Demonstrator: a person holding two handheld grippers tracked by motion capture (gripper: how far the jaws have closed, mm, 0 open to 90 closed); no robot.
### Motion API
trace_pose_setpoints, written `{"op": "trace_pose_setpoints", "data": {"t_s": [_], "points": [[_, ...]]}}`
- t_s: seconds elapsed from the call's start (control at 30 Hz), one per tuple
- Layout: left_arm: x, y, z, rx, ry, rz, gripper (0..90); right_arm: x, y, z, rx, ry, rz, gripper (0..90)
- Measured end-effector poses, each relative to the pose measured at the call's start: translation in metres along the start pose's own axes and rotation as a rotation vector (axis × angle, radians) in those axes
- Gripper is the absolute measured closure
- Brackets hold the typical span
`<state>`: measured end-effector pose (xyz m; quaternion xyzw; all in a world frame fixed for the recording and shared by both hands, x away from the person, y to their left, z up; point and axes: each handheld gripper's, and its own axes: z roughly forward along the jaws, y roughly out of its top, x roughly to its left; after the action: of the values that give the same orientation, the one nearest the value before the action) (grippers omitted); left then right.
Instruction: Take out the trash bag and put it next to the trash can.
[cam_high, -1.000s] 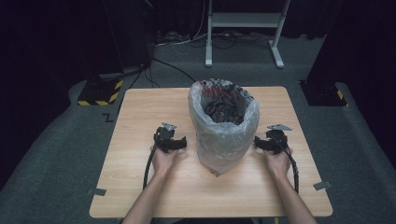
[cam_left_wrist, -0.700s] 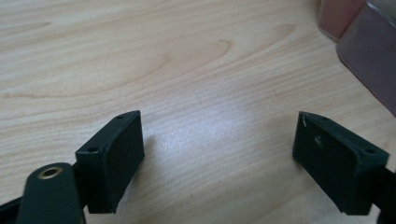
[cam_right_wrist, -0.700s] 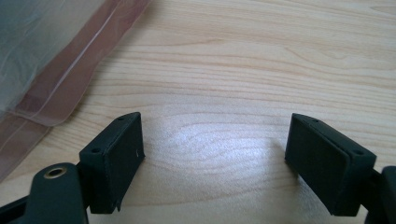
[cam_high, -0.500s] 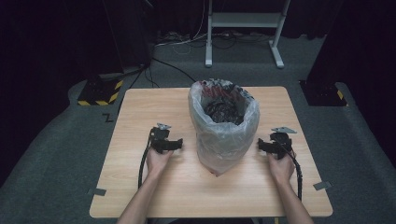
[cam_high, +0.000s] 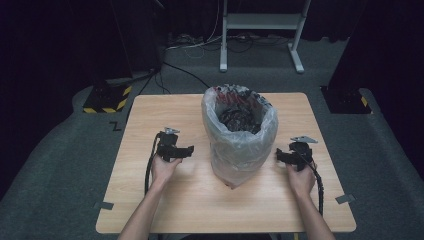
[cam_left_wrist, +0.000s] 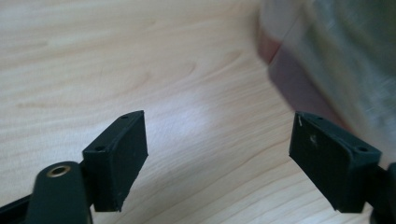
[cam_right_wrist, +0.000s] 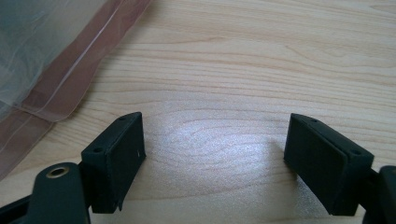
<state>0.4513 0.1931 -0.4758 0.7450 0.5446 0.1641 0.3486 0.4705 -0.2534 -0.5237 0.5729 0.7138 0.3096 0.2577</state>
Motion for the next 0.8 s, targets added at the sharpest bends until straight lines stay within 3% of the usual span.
{"op": "trace_pose_setpoints", "data": {"t_s": [0.07,0.1,0.17,0.23,0.3,0.4,0.6,0.67,0.8], "points": [[-0.002,0.005,-0.005,-0.017,-0.030,-0.002,21.5,0.000,0.000,0.000,0.000,0.000,0.000,19.9],[-0.003,0.009,-0.011,-0.046,-0.055,0.025,22.1,0.000,0.000,0.000,0.000,0.000,0.000,20.0],[-0.006,0.011,-0.015,-0.074,-0.074,0.046,22.0,0.000,0.000,0.000,-0.001,0.003,0.000,20.1],[-0.007,0.012,-0.017,-0.084,-0.089,0.042,22.2,0.000,0.000,0.000,-0.001,0.004,-0.001,20.7],[-0.007,0.014,-0.019,-0.081,-0.087,0.036,21.6,0.000,0.000,0.000,-0.003,0.005,-0.007,20.9],[-0.005,0.018,-0.020,-0.018,-0.087,0.019,18.4,0.000,0.000,0.000,-0.003,0.006,-0.006,20.9],[-0.005,0.024,-0.029,-0.048,-0.074,-0.029,19.1,0.000,0.000,0.000,-0.003,0.008,-0.008,21.1],[-0.007,0.027,-0.033,-0.070,-0.086,-0.050,19.9,0.000,0.000,0.000,-0.003,0.008,-0.008,21.1],[-0.013,0.038,-0.045,-0.089,-0.092,-0.024,19.6,0.000,0.000,0.000,-0.003,0.008,-0.008,21.1]]}}
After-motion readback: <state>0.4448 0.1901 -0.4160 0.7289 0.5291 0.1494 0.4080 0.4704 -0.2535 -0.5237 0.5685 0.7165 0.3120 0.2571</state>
